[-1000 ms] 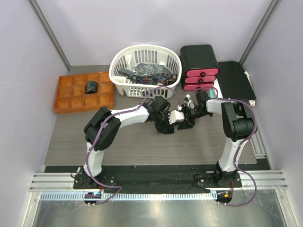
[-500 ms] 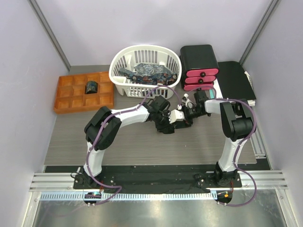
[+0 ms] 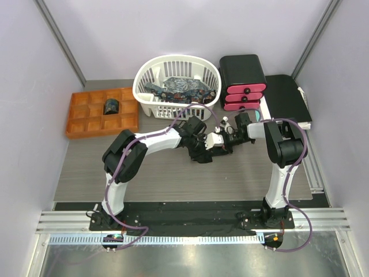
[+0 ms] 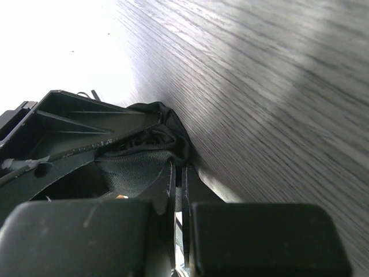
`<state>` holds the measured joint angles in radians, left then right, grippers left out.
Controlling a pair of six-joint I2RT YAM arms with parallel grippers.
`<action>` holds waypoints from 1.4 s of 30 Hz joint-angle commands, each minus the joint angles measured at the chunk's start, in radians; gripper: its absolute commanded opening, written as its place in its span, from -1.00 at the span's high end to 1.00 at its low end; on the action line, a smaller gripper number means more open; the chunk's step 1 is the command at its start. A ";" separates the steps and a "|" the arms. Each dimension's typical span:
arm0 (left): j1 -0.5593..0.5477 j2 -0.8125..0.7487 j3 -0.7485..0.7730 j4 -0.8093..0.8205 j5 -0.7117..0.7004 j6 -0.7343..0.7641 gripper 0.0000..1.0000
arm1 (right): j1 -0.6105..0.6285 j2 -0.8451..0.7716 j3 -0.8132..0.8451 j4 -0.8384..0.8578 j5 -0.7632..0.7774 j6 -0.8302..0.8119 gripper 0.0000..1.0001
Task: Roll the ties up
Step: Pick up the tie at the center of the board.
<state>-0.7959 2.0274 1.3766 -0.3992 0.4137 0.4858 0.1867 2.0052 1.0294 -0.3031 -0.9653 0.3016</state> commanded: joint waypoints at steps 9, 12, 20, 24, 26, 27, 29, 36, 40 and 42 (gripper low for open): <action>0.112 -0.071 -0.057 0.048 0.161 -0.234 -0.39 | 0.036 -0.057 -0.086 0.130 0.103 0.090 0.97; 0.139 -0.187 -0.117 0.117 0.216 -0.375 -0.65 | 0.037 -0.071 -0.095 0.156 0.097 0.111 0.97; 0.196 -0.299 -0.211 0.125 0.136 -0.808 -0.99 | 0.040 -0.094 -0.118 0.208 0.102 0.152 0.97; 0.215 -0.271 -0.208 0.108 0.109 -1.012 -0.99 | 0.054 -0.102 -0.118 0.235 0.108 0.163 0.98; 0.224 -0.257 -0.211 0.117 0.117 -1.087 -1.00 | 0.060 -0.106 -0.118 0.245 0.111 0.169 0.97; 0.225 -0.251 -0.214 0.140 0.122 -1.142 -0.99 | 0.069 -0.109 -0.118 0.254 0.111 0.174 0.98; 0.224 -0.245 -0.229 0.161 0.122 -1.184 -0.99 | 0.079 -0.114 -0.114 0.260 0.122 0.179 0.97; 0.224 -0.214 -0.281 0.217 0.143 -1.264 -0.95 | 0.108 -0.115 -0.111 0.297 0.137 0.214 0.97; 0.224 -0.194 -0.324 0.292 0.166 -1.285 -0.86 | 0.120 -0.106 -0.109 0.329 0.132 0.237 0.97; 0.224 -0.182 -0.333 0.330 0.166 -1.300 -0.83 | 0.125 -0.105 -0.107 0.335 0.131 0.245 0.97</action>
<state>-0.5720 1.8275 1.0649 -0.1856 0.5453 -0.7605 0.2985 1.9240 0.9169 -0.0227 -0.8730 0.5289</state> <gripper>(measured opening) 0.925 0.043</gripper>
